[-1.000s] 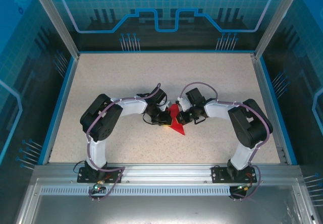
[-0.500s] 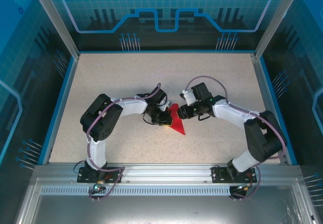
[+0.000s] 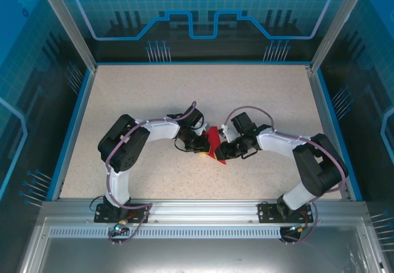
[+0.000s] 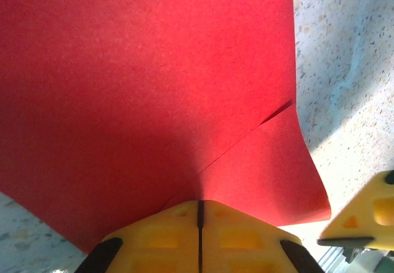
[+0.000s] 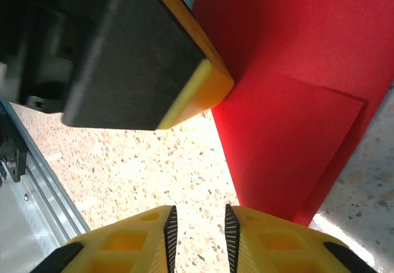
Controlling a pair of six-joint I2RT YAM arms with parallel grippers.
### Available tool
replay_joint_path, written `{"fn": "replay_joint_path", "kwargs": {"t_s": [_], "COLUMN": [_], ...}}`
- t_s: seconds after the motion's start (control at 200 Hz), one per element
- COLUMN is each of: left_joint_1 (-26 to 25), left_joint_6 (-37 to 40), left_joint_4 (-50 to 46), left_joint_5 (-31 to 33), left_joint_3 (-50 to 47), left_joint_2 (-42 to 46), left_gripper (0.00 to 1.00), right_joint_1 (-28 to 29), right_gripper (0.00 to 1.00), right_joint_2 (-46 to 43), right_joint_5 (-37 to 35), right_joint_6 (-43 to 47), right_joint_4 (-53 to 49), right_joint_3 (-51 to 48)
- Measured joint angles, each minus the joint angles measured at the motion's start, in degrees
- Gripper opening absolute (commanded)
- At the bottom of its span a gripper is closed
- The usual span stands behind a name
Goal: Fold a paper plane with a square sheet of paper (fold left side to right side)
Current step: Third fold the triangle at the center of the table.
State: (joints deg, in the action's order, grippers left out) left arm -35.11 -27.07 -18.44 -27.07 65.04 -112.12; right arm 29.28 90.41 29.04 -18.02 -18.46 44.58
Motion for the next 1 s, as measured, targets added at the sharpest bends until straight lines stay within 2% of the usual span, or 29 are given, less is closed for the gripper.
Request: {"fn": "replay_joint_path", "kwargs": {"t_s": [0.705,0.9,1.0], "left_joint_1": [0.0,0.0,0.0], "left_joint_6": [0.0,0.0,0.0], "left_joint_4": [0.0,-0.1,-0.1], "left_joint_5": [0.0,0.0,0.0], "left_joint_3": [0.0,0.0,0.0], "left_joint_2": [0.0,0.0,0.0], "left_gripper": [0.07,0.07,0.07], "right_joint_1": [0.4,0.4,0.5], "right_gripper": [0.28,0.25,0.17], "right_joint_2": [3.5,3.5,3.4], "right_joint_5": [-2.6,-4.3,-5.0], "right_joint_6": [-0.1,-1.2,-1.7], "right_joint_4": [-2.8,-3.8,-4.1], "right_joint_3": [0.0,0.0,-0.2]}}
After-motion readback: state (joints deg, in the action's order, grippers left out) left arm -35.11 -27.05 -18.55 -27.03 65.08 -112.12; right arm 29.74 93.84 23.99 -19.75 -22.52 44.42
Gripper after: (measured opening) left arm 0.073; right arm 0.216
